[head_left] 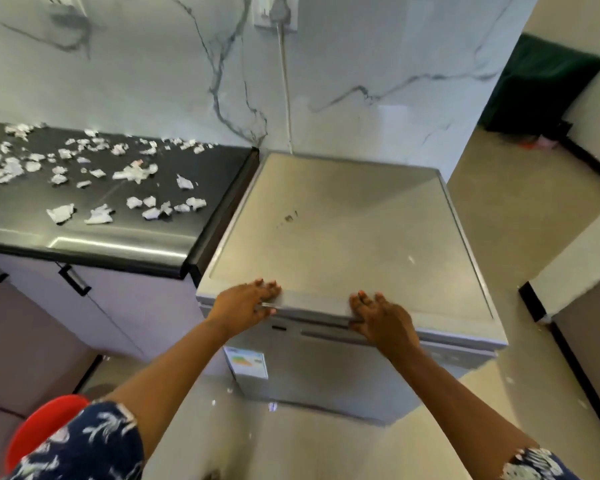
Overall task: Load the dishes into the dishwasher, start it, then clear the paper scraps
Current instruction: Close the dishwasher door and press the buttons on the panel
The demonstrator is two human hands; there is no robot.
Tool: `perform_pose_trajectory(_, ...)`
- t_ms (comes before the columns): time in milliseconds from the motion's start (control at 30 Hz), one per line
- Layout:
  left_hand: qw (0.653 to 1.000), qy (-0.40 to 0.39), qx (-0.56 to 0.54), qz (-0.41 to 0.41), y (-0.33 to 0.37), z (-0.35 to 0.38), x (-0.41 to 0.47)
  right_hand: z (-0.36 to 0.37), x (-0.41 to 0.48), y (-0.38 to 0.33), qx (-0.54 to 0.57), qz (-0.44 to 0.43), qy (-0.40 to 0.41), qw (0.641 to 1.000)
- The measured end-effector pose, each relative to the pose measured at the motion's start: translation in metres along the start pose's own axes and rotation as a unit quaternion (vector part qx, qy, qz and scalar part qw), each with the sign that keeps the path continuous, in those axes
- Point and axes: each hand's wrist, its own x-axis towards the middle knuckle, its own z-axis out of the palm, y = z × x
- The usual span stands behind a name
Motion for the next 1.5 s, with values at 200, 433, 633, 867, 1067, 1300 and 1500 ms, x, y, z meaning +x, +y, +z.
perform_pose_trajectory(200,0.986,0.143,-0.083,-0.023,-0.065,-0.073,0.041,-0.079,0.084,-0.027,0.018,-0.034,-0.052,0.998)
perform_pose_trajectory(433,0.933,0.33,-0.136,-0.043,-0.177,-0.193,0.136,-0.158,0.247,-0.09,0.153,0.035,0.088,0.984)
perform_pose_trajectory(633,0.908,0.408,-0.093,0.014,-0.245,-0.273,0.254,-0.223,0.392,-0.12,0.243,0.087,0.207,0.944)
perform_pose_trajectory(867,0.945,0.327,0.01,-0.012,-0.274,-0.328,0.379,-0.275,0.5,-0.103,0.22,0.124,0.242,0.937)
perform_pose_trajectory(1067,0.956,0.289,0.016,-0.049,-0.287,-0.353,0.45,-0.308,0.554,-0.085,0.179,0.152,0.246,0.94)
perform_pose_trajectory(1300,0.95,0.306,0.049,-0.032,-0.304,-0.338,0.476,-0.317,0.591,-0.074,0.117,0.181,0.306,0.927)
perform_pose_trajectory(1500,0.932,0.358,0.061,0.001,-0.321,-0.329,0.489,-0.312,0.6,-0.07,0.09,0.228,0.269,0.931)
